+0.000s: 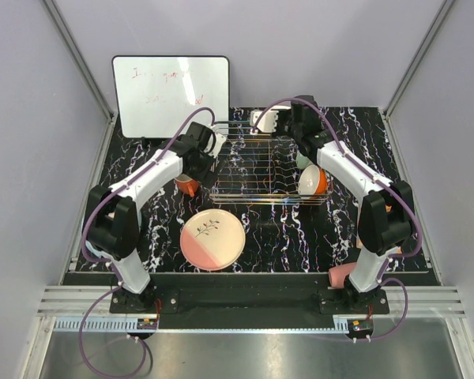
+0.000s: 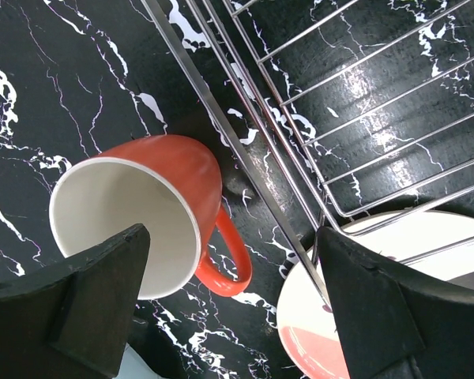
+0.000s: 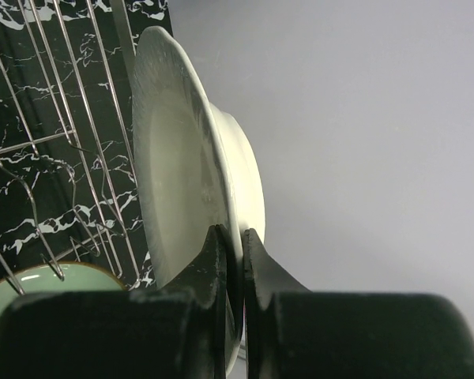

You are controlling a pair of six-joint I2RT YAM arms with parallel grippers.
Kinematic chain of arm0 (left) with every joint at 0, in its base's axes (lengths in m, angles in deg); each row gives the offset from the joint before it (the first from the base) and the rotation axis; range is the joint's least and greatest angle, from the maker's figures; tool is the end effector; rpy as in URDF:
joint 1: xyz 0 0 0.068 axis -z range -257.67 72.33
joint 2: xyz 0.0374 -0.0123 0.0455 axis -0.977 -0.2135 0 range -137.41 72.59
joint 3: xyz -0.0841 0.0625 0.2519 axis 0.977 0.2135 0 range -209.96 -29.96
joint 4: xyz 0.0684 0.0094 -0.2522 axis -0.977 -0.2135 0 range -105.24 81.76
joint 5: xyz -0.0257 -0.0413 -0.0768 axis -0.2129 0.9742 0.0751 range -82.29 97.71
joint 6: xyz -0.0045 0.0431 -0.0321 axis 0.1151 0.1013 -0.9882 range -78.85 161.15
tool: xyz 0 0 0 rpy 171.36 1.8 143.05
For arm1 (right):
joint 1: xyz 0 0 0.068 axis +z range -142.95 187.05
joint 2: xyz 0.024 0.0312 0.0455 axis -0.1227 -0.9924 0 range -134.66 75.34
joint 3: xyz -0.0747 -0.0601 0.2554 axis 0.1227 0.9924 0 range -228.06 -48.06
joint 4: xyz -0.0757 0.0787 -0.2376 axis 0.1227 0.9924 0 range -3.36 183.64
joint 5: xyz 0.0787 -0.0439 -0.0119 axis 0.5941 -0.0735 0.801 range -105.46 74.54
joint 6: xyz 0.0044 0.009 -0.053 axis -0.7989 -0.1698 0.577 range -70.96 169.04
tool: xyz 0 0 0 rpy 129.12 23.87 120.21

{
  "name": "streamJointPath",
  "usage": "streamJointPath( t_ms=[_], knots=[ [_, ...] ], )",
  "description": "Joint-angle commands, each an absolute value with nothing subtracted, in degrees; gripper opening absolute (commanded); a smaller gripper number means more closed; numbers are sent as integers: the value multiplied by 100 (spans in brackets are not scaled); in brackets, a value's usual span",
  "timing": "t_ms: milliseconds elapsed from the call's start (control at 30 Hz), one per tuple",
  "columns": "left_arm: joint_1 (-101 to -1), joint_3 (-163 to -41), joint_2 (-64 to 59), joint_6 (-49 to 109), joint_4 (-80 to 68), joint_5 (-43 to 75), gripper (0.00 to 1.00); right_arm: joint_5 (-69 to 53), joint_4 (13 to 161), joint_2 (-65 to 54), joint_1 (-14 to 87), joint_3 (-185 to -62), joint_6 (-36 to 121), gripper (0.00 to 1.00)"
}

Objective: Load the mixed dishes into the dish rack

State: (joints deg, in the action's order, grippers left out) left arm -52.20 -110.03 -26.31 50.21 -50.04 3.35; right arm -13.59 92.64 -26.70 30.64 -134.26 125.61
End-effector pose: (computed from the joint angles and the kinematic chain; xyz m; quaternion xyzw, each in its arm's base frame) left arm 0.3314 -0.1548 0.2568 0.2777 0.9259 0.0003 0.2560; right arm 0.3926 0.1727 0.3217 -0.6411 0.5244 -0.2378 0.5074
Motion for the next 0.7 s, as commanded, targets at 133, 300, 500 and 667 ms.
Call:
streamJointPath(
  t_ms=[133,300,500,667],
  knots=[
    [-5280,-11152,-2735,5134,-4744,410,90,-1283,8092,-2547,2911,-13051,12366,0],
    [-5289,-11143,-2752,5161,-4735,375,90,-1221,7873,-2284,2911,-12472,12085,0],
    [-5289,-11161,-2778,5108,-4753,349,90,-1150,7767,-1705,2999,-11883,11900,0],
    [-5280,-11205,-2831,5047,-4761,410,89,-1089,7951,-1229,3034,-11776,11759,0]
  ],
)
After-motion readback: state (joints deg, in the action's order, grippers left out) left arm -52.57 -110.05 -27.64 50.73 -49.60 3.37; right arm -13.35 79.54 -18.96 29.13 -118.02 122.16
